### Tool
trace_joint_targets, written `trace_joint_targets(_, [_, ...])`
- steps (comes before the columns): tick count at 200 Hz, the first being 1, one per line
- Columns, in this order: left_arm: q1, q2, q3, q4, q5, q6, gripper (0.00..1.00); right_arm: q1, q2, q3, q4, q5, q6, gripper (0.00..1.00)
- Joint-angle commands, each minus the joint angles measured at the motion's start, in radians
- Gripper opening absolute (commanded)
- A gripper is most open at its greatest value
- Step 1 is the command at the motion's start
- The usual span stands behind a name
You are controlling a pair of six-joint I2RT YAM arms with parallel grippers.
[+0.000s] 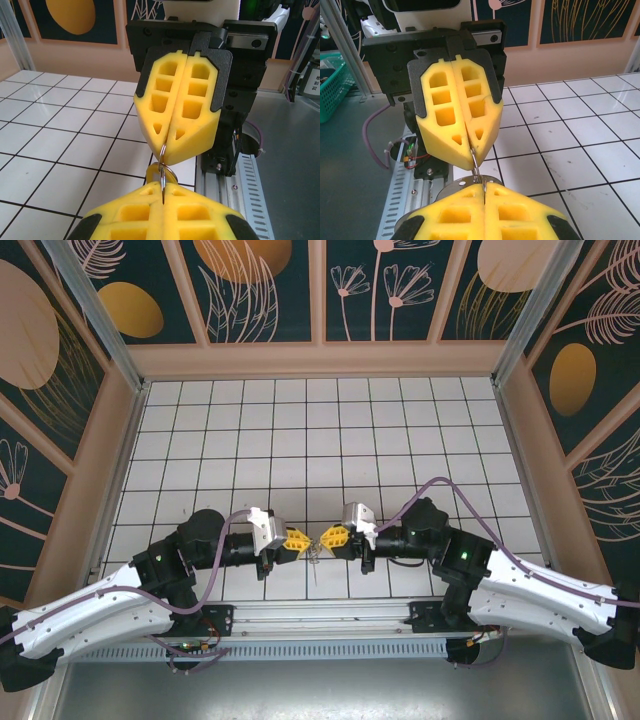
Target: Put the keys on the keyring
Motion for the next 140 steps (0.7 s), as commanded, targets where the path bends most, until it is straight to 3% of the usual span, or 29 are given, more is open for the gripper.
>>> trace_joint_targets(1, [0.002, -0.011, 0.000, 0.053, 0.016, 0.009, 0.00, -0.006, -0.002, -0.013, 0.031, -0.019, 0.001, 0.00])
trace_joint_targets(140, [0.001, -0.011, -0.001, 0.052, 0.013, 0.009, 0.00, -0.007, -0.020, -0.009, 0.007, -0.017, 0.005, 0.00])
